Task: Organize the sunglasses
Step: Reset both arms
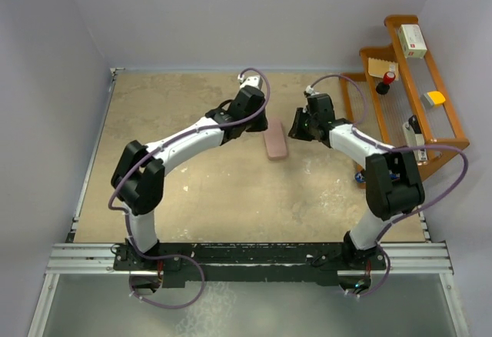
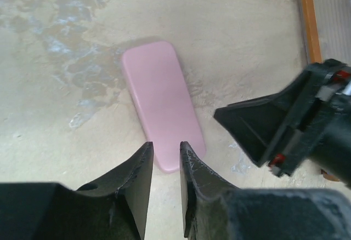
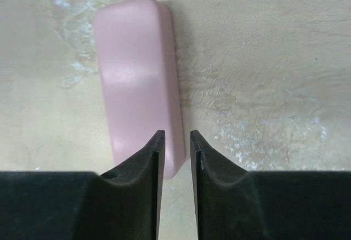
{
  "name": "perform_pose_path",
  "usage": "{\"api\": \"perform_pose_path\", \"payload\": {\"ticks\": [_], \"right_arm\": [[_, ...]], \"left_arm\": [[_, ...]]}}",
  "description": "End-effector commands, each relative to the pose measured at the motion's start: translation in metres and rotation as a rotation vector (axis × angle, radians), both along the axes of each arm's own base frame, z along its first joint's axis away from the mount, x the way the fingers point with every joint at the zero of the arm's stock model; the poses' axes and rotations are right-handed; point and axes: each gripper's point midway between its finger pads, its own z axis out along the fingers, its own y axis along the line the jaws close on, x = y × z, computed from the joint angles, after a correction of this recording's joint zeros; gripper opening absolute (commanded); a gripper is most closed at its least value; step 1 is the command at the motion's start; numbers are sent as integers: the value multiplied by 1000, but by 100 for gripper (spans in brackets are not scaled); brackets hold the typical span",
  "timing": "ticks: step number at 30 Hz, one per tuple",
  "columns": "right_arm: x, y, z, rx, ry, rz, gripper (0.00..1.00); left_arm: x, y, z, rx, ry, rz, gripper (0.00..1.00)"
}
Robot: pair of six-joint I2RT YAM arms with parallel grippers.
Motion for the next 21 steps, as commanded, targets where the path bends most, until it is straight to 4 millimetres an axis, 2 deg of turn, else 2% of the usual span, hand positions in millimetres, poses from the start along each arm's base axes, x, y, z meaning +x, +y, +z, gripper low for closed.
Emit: {"api": "perform_pose_path", "payload": {"ticks": [1,6,9,16,18,19,20,21], "right_arm": [[-11,-4,39,-4,-69,1,30],[-25,-13,72,-19,-112,-12,36],[-34,-16,92,-11,-147,-19,46],[-59,-24,137,8,-233,-29,62],[-65,-25,146,16,-255,-27,71],[-69,-26,149,19,-261,-23,94],[-72,-25,152,24,-270,-19,99],[-74,-26,153,27,-272,-18,99]], "left_arm": [[-5,27,29,25,-86,52,24],[-14,49,48,34,-141,85,34],[-19,59,59,36,-168,101,55],[-27,72,82,2,-213,127,76],[-29,75,83,-4,-213,137,81],[-29,75,83,-4,-213,138,82],[-29,77,83,0,-212,145,89],[-30,80,81,3,-206,160,96]]}}
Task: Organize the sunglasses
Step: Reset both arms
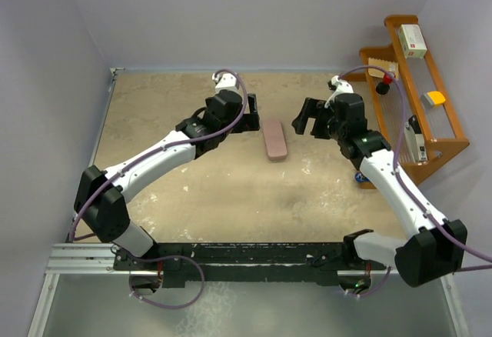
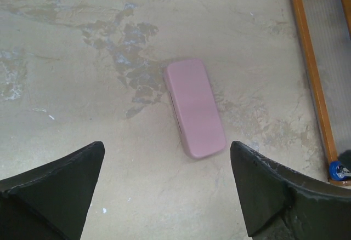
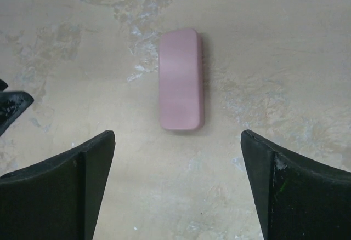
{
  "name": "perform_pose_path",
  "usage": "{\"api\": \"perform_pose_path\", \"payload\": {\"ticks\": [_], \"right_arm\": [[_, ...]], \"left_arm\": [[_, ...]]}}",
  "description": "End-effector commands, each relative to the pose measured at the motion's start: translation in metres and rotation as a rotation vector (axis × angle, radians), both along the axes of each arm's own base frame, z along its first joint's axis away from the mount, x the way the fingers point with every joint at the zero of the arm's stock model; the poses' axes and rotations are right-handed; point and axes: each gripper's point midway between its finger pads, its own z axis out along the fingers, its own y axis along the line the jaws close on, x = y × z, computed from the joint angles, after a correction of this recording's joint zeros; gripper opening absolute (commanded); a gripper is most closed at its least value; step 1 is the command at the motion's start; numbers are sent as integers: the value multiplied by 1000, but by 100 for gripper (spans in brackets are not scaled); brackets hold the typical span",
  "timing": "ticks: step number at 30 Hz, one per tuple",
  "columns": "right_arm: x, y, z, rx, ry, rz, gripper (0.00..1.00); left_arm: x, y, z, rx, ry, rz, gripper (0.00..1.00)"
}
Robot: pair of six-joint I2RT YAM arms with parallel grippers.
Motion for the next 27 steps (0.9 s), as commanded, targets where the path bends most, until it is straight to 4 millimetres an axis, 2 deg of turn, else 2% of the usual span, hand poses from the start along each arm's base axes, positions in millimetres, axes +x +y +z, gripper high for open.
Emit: {"api": "perform_pose_path", "payload": {"ticks": [1,10,14,17,27], "right_arm": [[-19,-5,4,-10,-2,7,99],[-36,-7,12,-11,-23,17,99],[-40,-7,18,-16,-35,22,99],[-43,-5,17,-41,-36,27,99],[-43,17,12,-81,-25,70,99]], "left_arm": [[2,11,16,-21,-43,49,98],[-7,28,10,-3,-22,92,99],[-11,40,16,7,-39,125,99],[-14,42,20,20,-47,105,99],[-19,46,26,18,-71,98,99]]}}
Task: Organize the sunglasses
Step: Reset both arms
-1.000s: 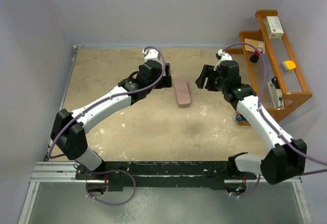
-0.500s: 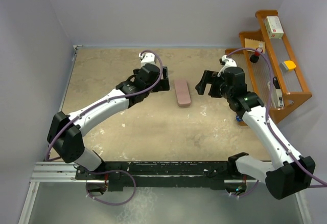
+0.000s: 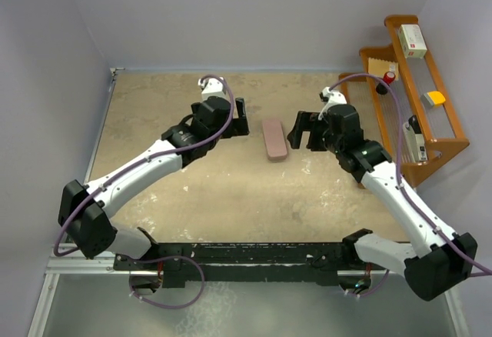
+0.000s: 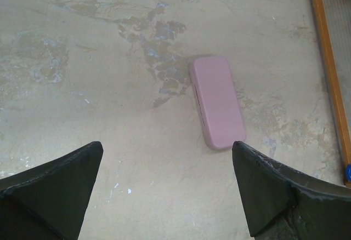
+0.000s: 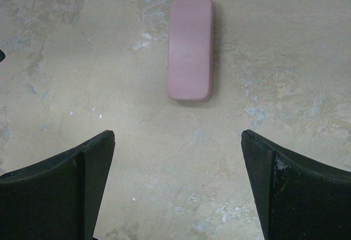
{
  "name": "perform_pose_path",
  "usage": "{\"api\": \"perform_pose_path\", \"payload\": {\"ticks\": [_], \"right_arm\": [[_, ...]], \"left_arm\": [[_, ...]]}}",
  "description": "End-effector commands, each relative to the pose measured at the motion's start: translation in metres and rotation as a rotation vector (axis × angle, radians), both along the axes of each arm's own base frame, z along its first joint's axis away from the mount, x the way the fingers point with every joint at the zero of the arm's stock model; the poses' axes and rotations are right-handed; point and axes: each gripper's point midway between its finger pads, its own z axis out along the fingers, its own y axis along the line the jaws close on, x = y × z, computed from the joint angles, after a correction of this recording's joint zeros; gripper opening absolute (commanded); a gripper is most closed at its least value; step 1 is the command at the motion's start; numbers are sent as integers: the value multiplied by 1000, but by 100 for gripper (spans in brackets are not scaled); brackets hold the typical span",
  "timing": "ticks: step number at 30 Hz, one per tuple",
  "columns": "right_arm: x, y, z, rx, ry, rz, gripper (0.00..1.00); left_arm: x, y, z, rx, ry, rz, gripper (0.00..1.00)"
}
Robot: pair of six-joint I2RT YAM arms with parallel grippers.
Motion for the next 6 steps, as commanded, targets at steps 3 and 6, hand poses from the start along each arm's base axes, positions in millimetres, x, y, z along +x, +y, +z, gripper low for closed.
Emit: {"api": "perform_pose_path", "payload": {"ticks": [3,6], "right_arm": [[3,10,6,-43,-23,14,99],[3,12,6,-43,-26,18,99]], "left_arm": [[1,11,18,-8,-64,26,99],[1,16,22,4,-75,42,99]]}}
